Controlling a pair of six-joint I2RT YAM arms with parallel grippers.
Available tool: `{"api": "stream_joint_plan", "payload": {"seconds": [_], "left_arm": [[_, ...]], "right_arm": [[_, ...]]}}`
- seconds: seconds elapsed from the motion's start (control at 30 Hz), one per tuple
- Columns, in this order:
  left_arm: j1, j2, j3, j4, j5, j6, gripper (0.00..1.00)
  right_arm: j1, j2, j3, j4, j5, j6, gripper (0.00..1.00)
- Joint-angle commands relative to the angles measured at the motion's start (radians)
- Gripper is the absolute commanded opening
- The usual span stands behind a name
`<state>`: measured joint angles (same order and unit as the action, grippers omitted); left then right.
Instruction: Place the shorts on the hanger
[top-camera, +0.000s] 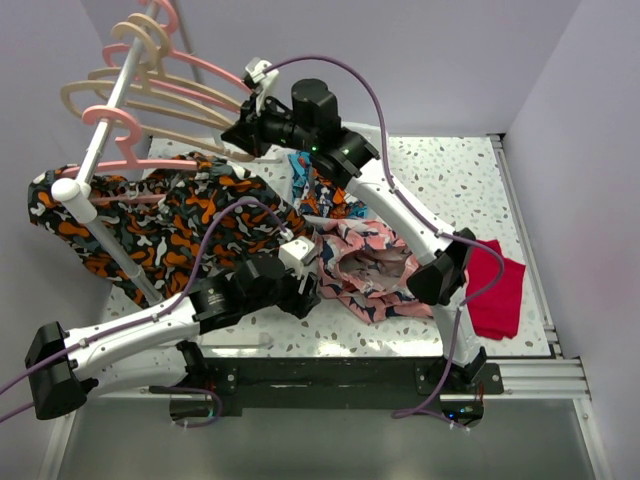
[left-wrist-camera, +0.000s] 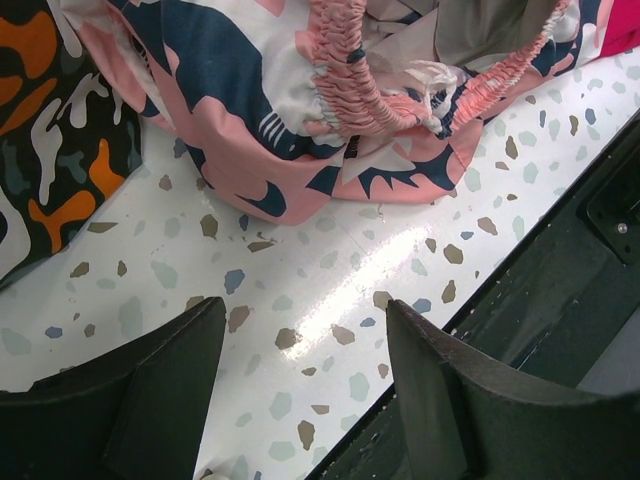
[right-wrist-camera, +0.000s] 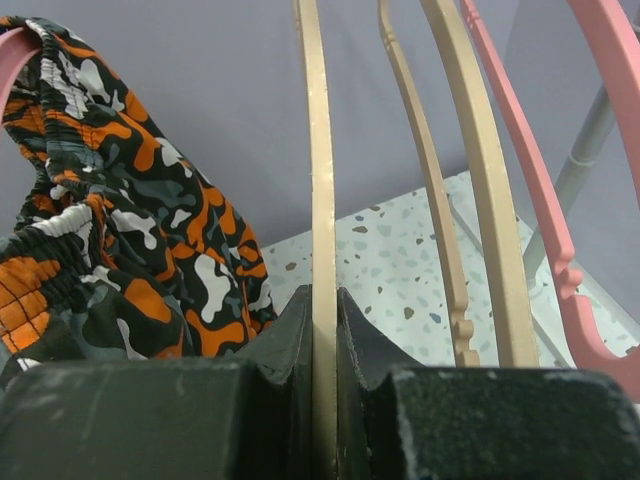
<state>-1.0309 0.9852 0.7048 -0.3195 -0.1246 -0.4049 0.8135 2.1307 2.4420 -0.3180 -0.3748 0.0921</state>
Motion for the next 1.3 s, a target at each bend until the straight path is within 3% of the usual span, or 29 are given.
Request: {"api": "stream_joint_plan", "payload": {"seconds": [0.0,0.17,0.63,1.27], "left_arm": [[-0.004,-0.019,-0.005,0.016,-0.017,-0.003,0.71],[-0.005,-0.01,-0.001,0.025,-0.02,-0.003,0.72],[-0.004,-0.003,0.009,0.022,-0.035,-0.026,0.74],[-0.004,0.086,0.051,0.106,-0.037,-0.074,0.7]], "right_arm": [[0.006,-0.1,-0.009,0.073,0.028,-0.025,0.0],[0.006,-0.158,-0.086,0.089,0.043,-0.043,0.0],[0.006,-0.202,-0.107,0.048,0.076,-0.06,0.0],[-0.002,-0.663,-0.632,0.077,0.318,-0.086,0.0]]}}
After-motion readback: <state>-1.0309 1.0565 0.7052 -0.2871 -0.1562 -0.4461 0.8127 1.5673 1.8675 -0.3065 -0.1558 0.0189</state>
